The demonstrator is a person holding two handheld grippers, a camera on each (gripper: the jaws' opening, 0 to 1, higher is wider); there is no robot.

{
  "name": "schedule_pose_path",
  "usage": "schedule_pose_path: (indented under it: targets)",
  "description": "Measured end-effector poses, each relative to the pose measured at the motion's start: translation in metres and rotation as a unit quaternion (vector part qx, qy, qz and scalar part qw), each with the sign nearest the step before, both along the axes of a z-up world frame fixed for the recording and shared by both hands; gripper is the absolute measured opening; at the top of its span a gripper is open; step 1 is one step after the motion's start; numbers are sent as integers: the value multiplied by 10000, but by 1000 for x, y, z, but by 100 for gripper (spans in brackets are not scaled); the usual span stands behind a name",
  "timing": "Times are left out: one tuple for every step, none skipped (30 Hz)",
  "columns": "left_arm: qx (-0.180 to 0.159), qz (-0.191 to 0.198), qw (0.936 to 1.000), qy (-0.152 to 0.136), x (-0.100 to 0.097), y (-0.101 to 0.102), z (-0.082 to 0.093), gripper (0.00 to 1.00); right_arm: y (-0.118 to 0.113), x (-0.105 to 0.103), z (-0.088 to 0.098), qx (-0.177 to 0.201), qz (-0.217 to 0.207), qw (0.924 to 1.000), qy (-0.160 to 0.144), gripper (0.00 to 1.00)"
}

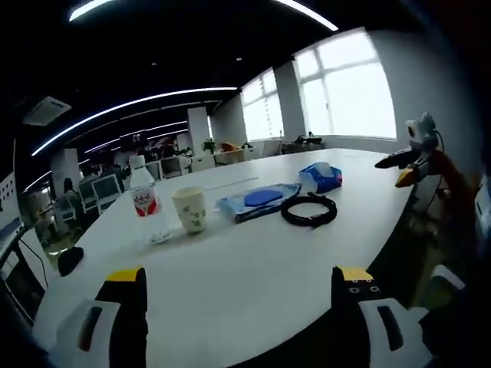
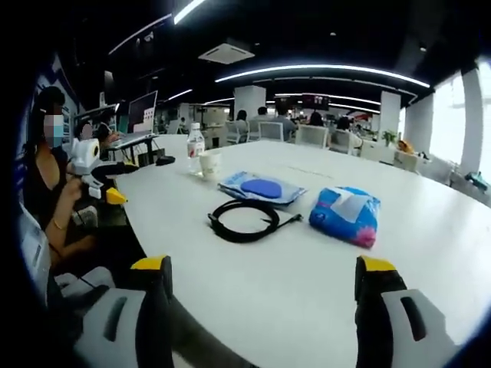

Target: Arrange the tabletop items into an orderly group along one side of the table until the central work area is clear of visible clutter.

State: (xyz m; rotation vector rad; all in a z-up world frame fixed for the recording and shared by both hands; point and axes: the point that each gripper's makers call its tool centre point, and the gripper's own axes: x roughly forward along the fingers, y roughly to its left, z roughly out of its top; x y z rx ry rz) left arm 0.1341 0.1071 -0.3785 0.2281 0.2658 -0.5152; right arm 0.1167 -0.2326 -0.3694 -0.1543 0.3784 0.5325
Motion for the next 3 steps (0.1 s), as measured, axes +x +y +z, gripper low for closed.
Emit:
schedule_pose_path:
  targets:
    - [-13, -8, 10000, 16, 0, 0, 0, 100, 0, 1, 0, 5, -6, 10000, -9, 95]
    - [-26, -12, 10000, 50, -1, 0, -1, 100, -1, 1, 0, 15, -15, 10000, -15, 94]
    - [-43, 0, 10000, 76, -1, 0, -2, 100, -2, 2, 0, 8, -28, 10000, -2, 92]
